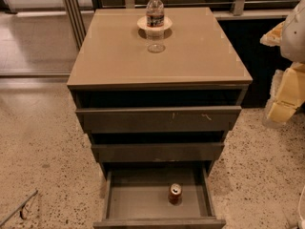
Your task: Pick coke can from bottom drawer and place on counter
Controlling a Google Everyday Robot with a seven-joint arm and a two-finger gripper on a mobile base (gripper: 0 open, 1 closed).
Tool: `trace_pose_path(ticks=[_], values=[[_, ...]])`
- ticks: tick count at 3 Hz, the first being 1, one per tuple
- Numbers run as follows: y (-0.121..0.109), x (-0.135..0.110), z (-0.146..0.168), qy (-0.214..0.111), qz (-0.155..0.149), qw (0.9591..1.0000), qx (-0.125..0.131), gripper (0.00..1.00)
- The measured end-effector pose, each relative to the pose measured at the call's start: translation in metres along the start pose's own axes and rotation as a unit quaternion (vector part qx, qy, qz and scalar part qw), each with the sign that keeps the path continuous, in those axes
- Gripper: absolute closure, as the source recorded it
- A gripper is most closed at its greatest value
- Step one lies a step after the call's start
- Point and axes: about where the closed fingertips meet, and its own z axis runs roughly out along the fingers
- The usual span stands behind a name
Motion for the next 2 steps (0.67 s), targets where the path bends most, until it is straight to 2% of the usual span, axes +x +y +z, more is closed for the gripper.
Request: trace_pose_path(ticks=[1, 2], values=[[0.0000, 0.0000, 0.0000, 0.000, 0.000, 1.0000, 0.000, 0.00], [-0.0005, 0.0004, 0.0039, -0.004, 0.001, 1.0000, 0.007, 0.19]])
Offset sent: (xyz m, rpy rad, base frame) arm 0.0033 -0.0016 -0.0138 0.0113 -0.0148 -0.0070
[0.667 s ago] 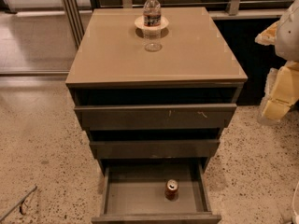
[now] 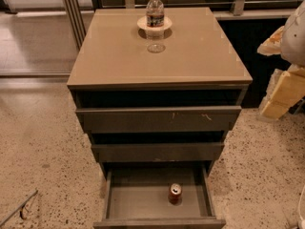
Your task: Pick coke can from bottom drawer and place on counter
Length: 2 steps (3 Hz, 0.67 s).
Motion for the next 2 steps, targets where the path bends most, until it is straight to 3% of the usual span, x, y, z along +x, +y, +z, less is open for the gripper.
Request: trace_pose_path(ticks=[1, 2], values=[[0.003, 0.008, 0.033, -0.010, 0.015, 0.9998, 0.004, 0.42], [0.010, 0.017, 0.100, -0.037, 0.024, 0.9990, -0.007, 0.66]])
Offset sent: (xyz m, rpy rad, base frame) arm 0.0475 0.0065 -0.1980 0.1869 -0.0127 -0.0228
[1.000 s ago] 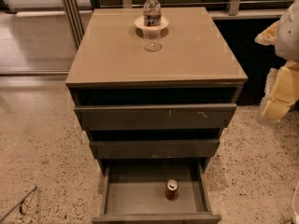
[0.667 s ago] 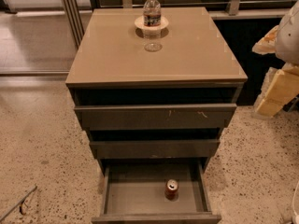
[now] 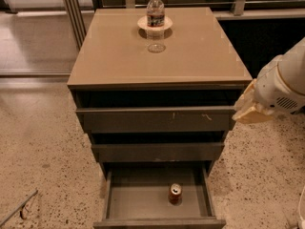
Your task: Pick coke can from bottom drawer and place on counter
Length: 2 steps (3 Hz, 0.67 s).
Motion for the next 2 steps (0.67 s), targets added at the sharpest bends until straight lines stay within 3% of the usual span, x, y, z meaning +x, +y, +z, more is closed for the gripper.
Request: trace_pose_path(ticks=[1, 2], values=[[0.008, 0.013, 0.086, -0.026, 0.009, 0.9990, -0.035, 0.89], [0.005, 0.015, 0.100, -0.030, 0.014, 0.9987, -0.038, 1.00]])
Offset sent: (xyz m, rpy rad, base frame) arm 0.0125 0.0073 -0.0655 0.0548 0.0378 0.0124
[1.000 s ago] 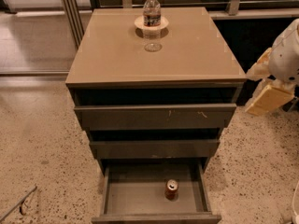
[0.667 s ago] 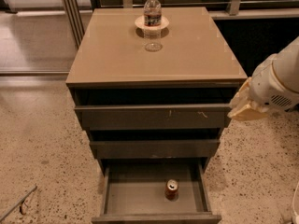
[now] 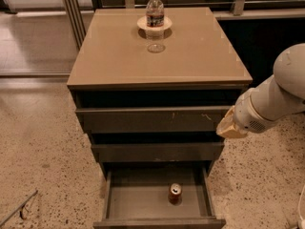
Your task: Pick coke can from bottom drawer and place on counter
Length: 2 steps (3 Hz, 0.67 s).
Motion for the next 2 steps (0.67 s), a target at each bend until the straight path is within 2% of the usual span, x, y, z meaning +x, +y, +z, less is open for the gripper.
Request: trace_pose_path(ticks=[1, 2], values=[[0.000, 0.000, 0.000, 0.000, 0.000, 1.0000, 0.000, 1.00], [0.009, 0.018, 0.030, -0.001, -0.014, 0.9999, -0.005, 1.00]])
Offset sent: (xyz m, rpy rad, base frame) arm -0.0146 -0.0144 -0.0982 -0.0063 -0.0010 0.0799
